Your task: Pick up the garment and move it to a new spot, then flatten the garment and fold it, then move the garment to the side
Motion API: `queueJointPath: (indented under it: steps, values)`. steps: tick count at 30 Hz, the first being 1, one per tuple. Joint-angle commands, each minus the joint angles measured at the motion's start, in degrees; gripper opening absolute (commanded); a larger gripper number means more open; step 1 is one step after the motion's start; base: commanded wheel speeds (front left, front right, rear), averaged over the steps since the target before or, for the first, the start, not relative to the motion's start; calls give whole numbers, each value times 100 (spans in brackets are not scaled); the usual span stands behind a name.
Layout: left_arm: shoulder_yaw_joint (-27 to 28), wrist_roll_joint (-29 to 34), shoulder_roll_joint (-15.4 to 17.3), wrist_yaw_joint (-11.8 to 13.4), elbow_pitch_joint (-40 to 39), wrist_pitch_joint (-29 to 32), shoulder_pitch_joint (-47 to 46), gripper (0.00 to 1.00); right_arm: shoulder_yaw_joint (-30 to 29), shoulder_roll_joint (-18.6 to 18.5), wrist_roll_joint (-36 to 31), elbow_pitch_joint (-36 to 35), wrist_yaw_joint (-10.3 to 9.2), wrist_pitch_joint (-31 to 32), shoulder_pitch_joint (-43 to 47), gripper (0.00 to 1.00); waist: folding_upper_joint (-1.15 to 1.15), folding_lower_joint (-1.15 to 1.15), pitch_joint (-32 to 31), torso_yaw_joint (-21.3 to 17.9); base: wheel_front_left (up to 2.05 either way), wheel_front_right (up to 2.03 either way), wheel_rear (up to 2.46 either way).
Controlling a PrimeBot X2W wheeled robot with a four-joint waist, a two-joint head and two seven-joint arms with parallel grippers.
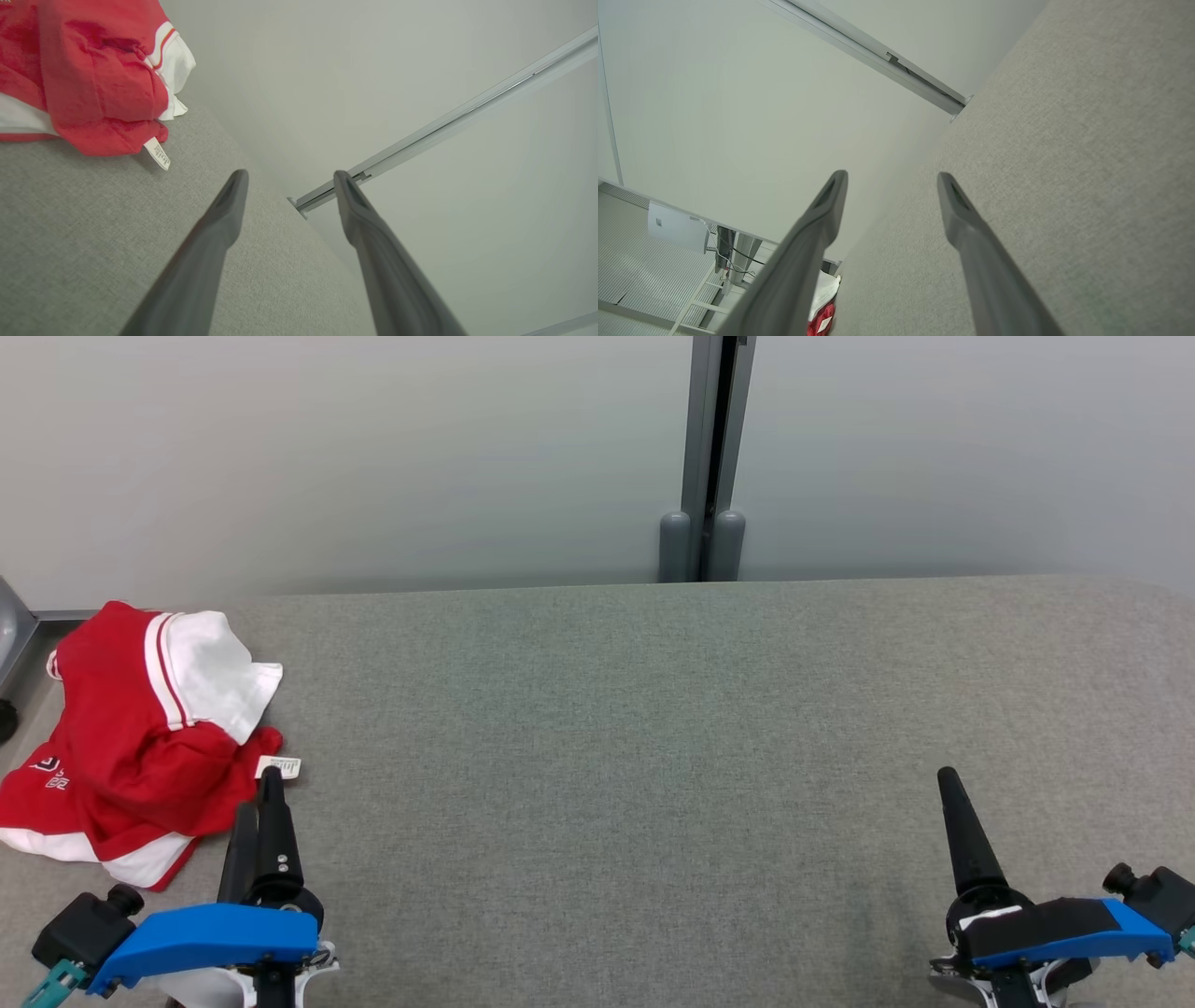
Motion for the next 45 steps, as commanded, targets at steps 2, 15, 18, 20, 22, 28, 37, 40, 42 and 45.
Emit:
queueJointPath:
  steps: [2, 15, 18, 20, 22, 28, 37, 40, 42, 45]
  values:
    - [-48, 375, 51, 29, -134, -75, -154, 100, 33, -38, -291, -111, 26, -74, -150, 100, 0, 0, -2, 6, 0, 0, 0]
    - [-259, 1869, 61, 147, -180, -316, -88, 100, 148, -45, -1561, -122, 29, -314, -144, 100, 0, 0, -18, 40, 0, 0, 0]
    - [-320, 2165, 73, 183, -171, -366, -81, 100, 183, -47, -1865, -112, 30, -361, -141, 100, 0, 0, -20, 48, 0, 0, 0]
    - [-359, 2343, 86, 197, -160, -397, -81, 100, 199, -48, -2020, -116, 30, -396, -141, 100, 0, 0, -19, 54, 0, 0, 0]
    - [-406, 2508, 105, 218, -153, -429, -84, 100, 211, -49, -2183, -107, 31, -427, -139, 100, 0, 0, -18, 61, 0, 0, 0]
    - [-525, 2991, 174, 313, -120, -526, -59, 100, 222, -52, -2738, -105, 32, -524, -126, 100, 0, 0, -26, 84, 0, 0, 0]
    - [-715, 3634, 257, 485, -28, -675, -55, 100, 284, -57, -3481, -92, 30, -670, -93, 100, 0, 0, -37, 124, 0, 0, 0]
    - [-772, 3799, 275, 532, -20, -714, -52, 100, 293, -58, -3661, -95, 28, -714, -89, 100, 0, 0, -35, 135, 0, 0, 0]
    - [-807, 3903, 289, 555, -5, -735, -55, 100, 299, -59, -3787, -92, 28, -733, -85, 100, 0, 0, -35, 144, 0, 0, 0]
    - [-850, 4058, 313, 588, 21, -779, -62, 100, 298, -60, -3956, -79, 28, -777, -96, 100, 0, 0, -40, 157, 0, 0, 0]
